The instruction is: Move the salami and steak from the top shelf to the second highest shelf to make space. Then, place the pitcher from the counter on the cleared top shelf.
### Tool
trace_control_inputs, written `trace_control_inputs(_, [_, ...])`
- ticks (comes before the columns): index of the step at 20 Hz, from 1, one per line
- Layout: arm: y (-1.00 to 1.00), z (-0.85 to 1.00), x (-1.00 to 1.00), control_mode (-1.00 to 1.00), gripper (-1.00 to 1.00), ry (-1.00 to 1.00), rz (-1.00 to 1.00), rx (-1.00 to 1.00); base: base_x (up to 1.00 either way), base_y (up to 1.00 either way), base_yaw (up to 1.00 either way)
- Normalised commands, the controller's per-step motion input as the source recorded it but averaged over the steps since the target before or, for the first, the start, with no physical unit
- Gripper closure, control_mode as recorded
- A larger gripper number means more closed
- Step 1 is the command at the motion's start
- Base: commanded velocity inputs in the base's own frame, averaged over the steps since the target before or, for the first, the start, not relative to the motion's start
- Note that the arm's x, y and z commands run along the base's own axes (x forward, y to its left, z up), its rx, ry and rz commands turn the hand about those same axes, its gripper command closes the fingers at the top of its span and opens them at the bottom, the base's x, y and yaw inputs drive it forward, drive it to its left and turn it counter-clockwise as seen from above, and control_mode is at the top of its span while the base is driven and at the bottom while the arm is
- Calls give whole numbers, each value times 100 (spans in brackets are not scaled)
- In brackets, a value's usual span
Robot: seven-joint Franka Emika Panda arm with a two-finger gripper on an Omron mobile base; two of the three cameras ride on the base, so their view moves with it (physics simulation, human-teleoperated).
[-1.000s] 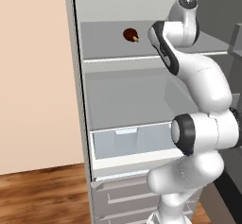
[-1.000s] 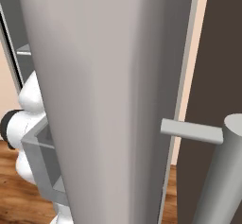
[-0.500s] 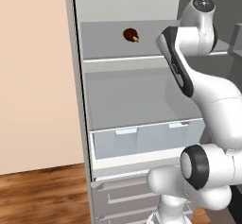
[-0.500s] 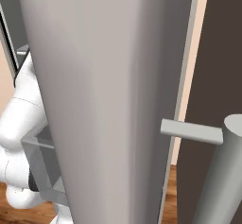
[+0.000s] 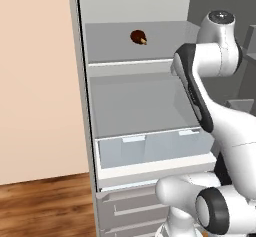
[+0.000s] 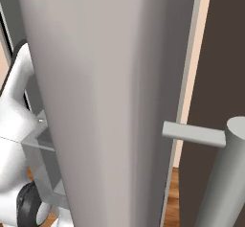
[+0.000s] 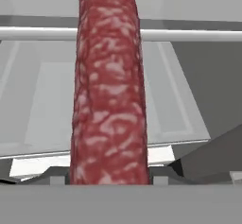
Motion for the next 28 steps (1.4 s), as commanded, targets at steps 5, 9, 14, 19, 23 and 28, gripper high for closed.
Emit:
trace_control_inputs(5, [0, -100, -54, -100, 100, 5, 0, 0, 0, 0, 0])
trace_control_inputs(9, [0, -100, -21, -100, 100, 0, 0, 0, 0, 0, 0])
trace_control_inputs(14, [0, -90, 7, -100, 100, 0, 0, 0, 0, 0, 0])
trace_control_inputs(19, [0, -51, 35, -100, 100, 0, 0, 0, 0, 0, 0])
trace_control_inputs(23, [0, -20, 57, -100, 100, 0, 0, 0, 0, 0, 0])
trace_control_inputs(28, [0, -6, 79, -100, 100, 0, 0, 0, 0, 0, 0])
